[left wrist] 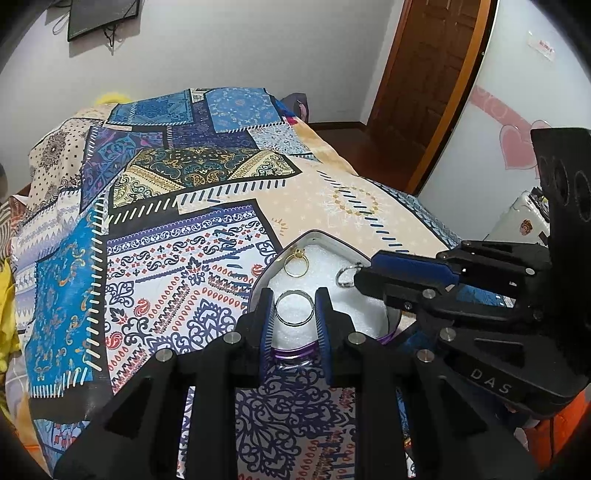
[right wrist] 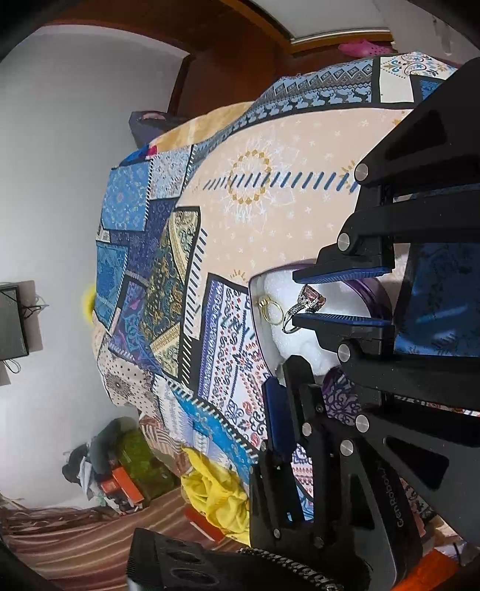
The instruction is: Organize jewelry
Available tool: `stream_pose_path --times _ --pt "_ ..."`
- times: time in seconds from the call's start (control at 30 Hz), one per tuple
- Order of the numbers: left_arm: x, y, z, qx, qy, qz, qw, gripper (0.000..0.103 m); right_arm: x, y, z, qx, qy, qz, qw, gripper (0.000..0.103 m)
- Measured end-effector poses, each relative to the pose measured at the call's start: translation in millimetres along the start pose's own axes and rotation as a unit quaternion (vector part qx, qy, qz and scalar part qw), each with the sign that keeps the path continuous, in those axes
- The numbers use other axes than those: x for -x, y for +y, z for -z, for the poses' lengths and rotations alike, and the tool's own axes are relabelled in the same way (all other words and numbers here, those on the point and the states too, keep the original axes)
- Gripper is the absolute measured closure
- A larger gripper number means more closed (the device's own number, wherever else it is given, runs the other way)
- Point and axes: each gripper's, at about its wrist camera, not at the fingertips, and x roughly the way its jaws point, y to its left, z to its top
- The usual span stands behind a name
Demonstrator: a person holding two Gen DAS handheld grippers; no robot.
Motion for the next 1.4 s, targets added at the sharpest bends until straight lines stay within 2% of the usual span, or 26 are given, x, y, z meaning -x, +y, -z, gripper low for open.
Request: stream_pose_path --times 0.17,0.47,0.57,0.63,0.73,0.9,1.23,1.4 --pt "6.7 2.0 -0.2 0.004 -0.002 0.001 1.0 0.082 3.7 0.7 -1.3 -0.004 0.002 0.002 1.0 0.088" --pt "29.4 -0.9 -1.0 0.01 -0.014 -0.003 0.9998 0.081 30.7 10.2 -3.7 0.005 -0.026 0.015 1.0 0.087" --pt "41.9 -3.8 0.5 0.008 -0.025 -0.006 0.9996 0.073 39.8 14.3 -3.3 0.009 -0.033 0.025 0.999 0.087" --pt "50.9 -6.3 2.7 0.007 -0.032 -0.011 0.9994 0.067 45.1 16.5 -2.2 0.012 -0.038 0.031 0.999 0.082" --pt "62.0 -8.8 6.2 0.006 -0.036 -0.015 0.9992 0.065 55.8 20.7 1.2 0.016 -0.047 0.036 0.998 0.076" --pt "79.1 -12.8 16.0 0.004 -0.039 -0.021 0.999 0.061 72.8 28.2 10.5 0.027 -0.056 0.047 0.997 0.076" --pt "99.9 -24.1 37.0 -0.003 -0.035 -0.022 0.9991 0.061 88.2 29.5 34.2 0.019 -0.046 0.058 0.997 0.076" --pt "92.7 -34.2 52.0 -0.012 -0.016 -0.016 0.9997 0.061 87.6 25.8 54.0 0.008 -0.03 0.061 0.998 0.076"
